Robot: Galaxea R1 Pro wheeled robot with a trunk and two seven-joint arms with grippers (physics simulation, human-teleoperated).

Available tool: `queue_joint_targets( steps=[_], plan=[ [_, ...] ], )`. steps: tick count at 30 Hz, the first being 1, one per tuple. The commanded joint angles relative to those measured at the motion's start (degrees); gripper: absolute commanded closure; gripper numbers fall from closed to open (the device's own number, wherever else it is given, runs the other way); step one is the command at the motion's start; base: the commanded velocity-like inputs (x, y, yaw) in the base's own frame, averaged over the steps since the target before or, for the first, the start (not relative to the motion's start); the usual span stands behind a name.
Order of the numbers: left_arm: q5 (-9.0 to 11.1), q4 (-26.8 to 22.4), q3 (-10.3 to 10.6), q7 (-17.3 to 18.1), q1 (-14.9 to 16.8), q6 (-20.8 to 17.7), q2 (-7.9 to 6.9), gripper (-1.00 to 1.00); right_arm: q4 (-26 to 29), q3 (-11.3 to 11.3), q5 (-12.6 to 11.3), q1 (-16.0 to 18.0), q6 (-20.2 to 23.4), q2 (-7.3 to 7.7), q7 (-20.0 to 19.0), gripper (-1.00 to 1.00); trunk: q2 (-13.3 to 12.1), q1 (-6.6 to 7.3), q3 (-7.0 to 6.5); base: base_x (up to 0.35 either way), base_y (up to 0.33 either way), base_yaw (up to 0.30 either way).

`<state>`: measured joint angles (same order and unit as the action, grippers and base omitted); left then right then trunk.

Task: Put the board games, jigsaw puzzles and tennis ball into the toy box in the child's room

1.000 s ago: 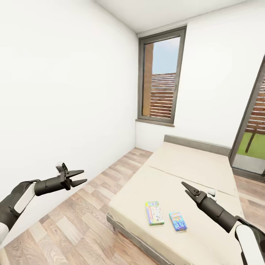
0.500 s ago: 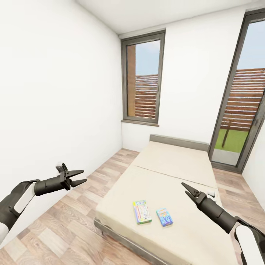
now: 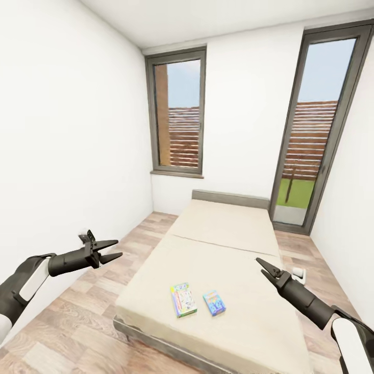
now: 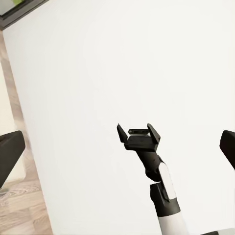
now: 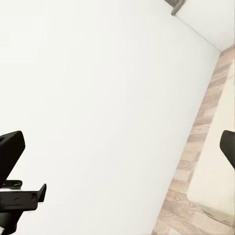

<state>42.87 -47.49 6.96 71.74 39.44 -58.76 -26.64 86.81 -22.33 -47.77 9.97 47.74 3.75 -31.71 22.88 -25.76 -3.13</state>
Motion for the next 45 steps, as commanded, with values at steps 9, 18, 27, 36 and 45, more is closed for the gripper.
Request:
queue_joint_targets(
  steps=[9, 18, 27, 36, 45],
  plan=[
    [0.2, 0.0, 0.2, 0.2, 0.0, -0.4, -0.01, -1.00, 0.0, -0.1, 0.0, 0.0, 0.4, -0.02, -0.1, -1.00, 0.0, -0.02, -0.20, 0.000, 0.000, -0.275],
    [0.2, 0.0, 0.2, 0.2, 0.0, -0.4, -0.12, -1.00, -0.1, -0.1, 0.0, 0.0, 0.4, -0.03, 0.0, -1.00, 0.0, -0.02, -0.43, 0.000, 0.000, -0.275],
    [0.2, 0.0, 0.2, 0.2, 0.0, -0.4, -0.09, -1.00, 0.0, -0.1, -0.1, 0.0, 0.4, -0.02, 0.0, -1.00, 0.0, -0.02, -0.66, 0.000, 0.000, -0.275],
    [0.2, 0.0, 0.2, 0.2, 0.0, -0.4, -0.11, -1.00, 0.0, -0.1, 0.0, 0.0, 0.3, -0.04, 0.0, -1.00, 0.0, -0.02, -0.89, 0.000, 0.000, -0.275],
    [0.2, 0.0, 0.2, 0.2, 0.0, -0.4, -0.10, -1.00, -0.1, -0.1, -0.1, 0.0, 0.3, -0.05, 0.1, -1.00, 0.0, -0.02, -1.11, 0.000, 0.000, -0.275]
  ],
)
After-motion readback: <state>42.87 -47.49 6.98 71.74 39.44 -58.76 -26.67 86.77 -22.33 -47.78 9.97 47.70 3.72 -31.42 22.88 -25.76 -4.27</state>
